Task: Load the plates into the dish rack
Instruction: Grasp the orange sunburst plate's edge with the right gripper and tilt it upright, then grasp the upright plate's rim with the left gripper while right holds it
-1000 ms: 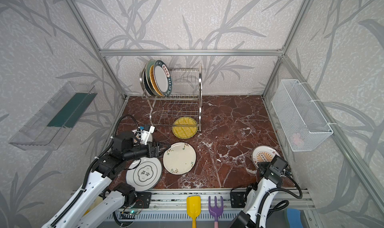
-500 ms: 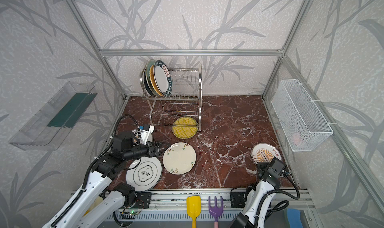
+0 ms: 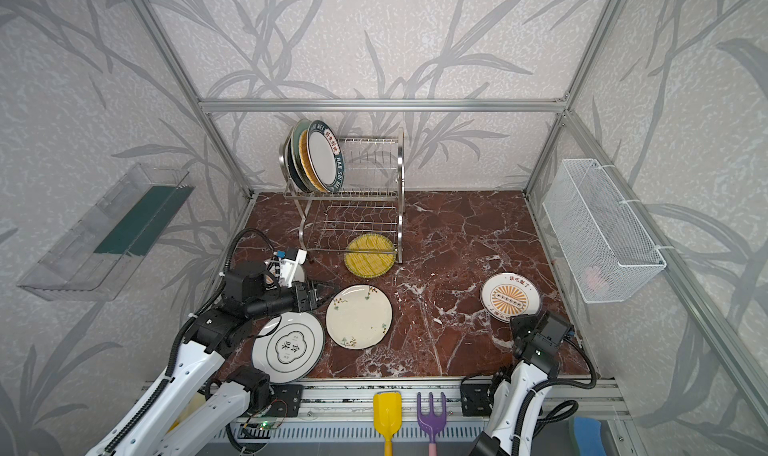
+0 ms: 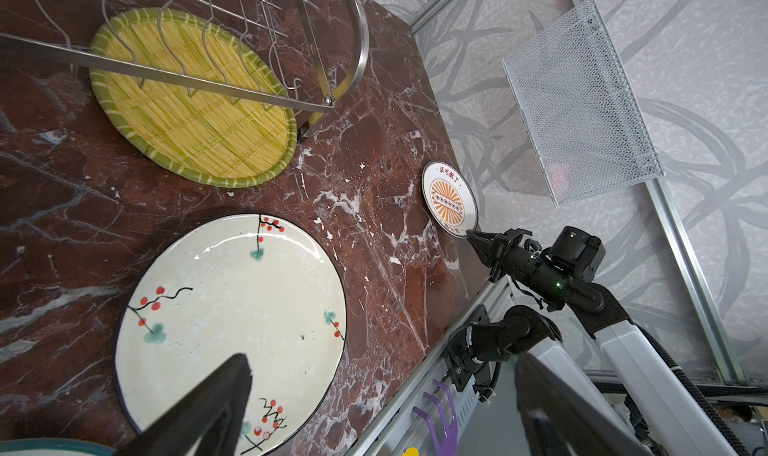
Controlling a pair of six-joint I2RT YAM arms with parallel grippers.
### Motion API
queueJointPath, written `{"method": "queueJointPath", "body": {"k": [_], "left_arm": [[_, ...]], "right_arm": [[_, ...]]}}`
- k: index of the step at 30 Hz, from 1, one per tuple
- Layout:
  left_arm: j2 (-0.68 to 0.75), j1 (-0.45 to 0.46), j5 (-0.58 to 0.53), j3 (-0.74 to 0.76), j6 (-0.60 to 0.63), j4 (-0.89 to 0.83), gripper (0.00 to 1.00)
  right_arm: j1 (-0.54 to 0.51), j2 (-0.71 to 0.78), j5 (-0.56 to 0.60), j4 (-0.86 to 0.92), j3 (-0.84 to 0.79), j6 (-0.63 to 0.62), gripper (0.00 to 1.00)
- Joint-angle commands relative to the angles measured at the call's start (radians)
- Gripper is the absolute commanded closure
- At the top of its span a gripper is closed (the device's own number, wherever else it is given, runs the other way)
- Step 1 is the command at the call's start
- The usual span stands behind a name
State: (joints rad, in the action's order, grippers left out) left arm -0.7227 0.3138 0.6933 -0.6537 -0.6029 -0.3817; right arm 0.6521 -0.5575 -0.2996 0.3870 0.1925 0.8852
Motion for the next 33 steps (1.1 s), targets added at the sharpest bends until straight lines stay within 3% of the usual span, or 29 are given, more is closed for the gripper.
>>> {"method": "queueJointPath", "body": {"k": [1, 10, 15, 17, 21, 27, 33], "left_arm": [[-0.004, -0.016, 0.023, 0.017, -0.018, 0.038, 0.02], [-0.036, -0.038, 0.055, 0.095, -0.157, 0.233, 0.02], [-0.081, -0.002, -0.014, 0.216, -0.352, 0.517, 0.07], [-0.112, 0.067, -0.086, 0.229, -0.385, 0.588, 0.08], [-0.194, 0.277, -0.335, 0.206, -0.404, 0.643, 0.08], [-0.401, 0.515, -0.66, 0.218, -0.536, 0.924, 0.08], [-0.642, 0.647, -0.78, 0.149, -0.612, 1.171, 0.13]], "right_arm": [[-0.074, -0.005, -0.048, -0.087, -0.002, -0.018, 1.0], [-0.344, -0.04, -0.118, -0.315, 0.047, 0.024, 1.0], [-0.457, -0.032, -0.127, -0.365, 0.059, 0.13, 1.0], [-0.494, -0.017, -0.127, -0.378, 0.057, 0.173, 1.0], [-0.593, 0.014, -0.077, -0.364, 0.071, 0.253, 1.0], [-0.765, 0.048, 0.065, -0.328, 0.11, 0.344, 1.0], [-0.914, 0.051, 0.205, -0.307, 0.131, 0.412, 1.0]]}}
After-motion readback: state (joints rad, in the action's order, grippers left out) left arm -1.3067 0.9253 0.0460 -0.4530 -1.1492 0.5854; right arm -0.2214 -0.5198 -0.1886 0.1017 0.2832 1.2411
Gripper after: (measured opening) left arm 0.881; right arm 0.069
